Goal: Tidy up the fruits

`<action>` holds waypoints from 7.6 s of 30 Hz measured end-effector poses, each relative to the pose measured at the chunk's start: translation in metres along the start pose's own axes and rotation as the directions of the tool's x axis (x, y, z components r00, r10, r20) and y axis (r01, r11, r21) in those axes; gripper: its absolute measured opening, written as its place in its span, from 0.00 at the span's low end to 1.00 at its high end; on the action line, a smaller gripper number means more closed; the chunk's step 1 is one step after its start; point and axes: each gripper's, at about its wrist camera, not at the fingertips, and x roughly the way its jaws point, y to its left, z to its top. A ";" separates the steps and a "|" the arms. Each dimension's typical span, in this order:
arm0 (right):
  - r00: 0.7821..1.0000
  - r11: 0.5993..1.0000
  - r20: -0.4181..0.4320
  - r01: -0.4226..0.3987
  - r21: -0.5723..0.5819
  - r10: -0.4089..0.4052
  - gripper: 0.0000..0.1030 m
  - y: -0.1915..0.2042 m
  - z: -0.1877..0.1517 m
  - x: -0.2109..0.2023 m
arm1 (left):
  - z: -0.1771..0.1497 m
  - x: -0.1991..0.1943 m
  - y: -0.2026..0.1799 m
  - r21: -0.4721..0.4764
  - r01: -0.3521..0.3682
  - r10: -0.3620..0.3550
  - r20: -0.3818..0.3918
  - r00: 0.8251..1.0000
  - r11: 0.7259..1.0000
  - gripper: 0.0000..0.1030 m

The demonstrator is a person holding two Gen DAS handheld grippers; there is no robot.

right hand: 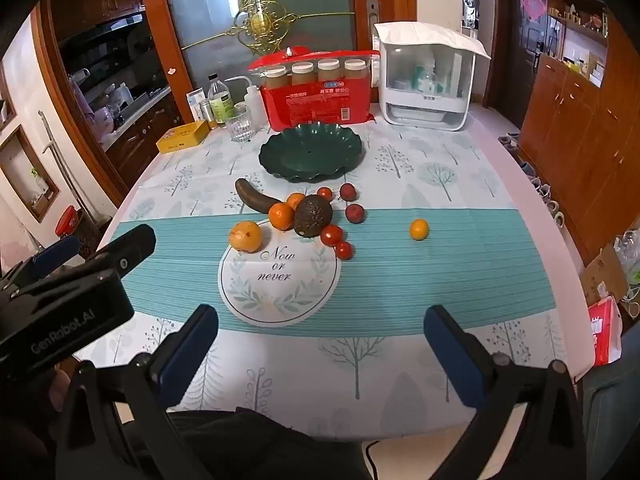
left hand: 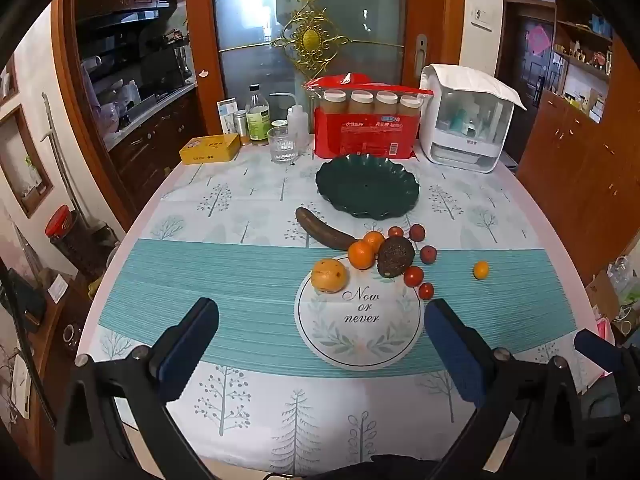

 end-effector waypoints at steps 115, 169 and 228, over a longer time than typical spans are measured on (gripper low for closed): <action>0.999 0.972 -0.004 0.044 -0.231 -0.046 0.88 -0.145 0.037 0.156 | 0.006 0.208 -0.110 -0.139 0.068 -0.123 -0.436 0.891 0.988 0.83; 0.988 0.923 -0.089 -0.149 -0.354 0.125 0.33 -0.146 0.049 0.254 | -0.006 0.279 -0.149 -0.231 0.051 -0.169 -0.525 0.834 0.972 0.23; 0.985 0.978 -0.071 -0.167 -0.128 0.158 0.41 -0.031 0.217 0.372 | 0.174 0.420 -0.036 -0.229 0.213 -0.291 -0.397 0.870 0.950 0.39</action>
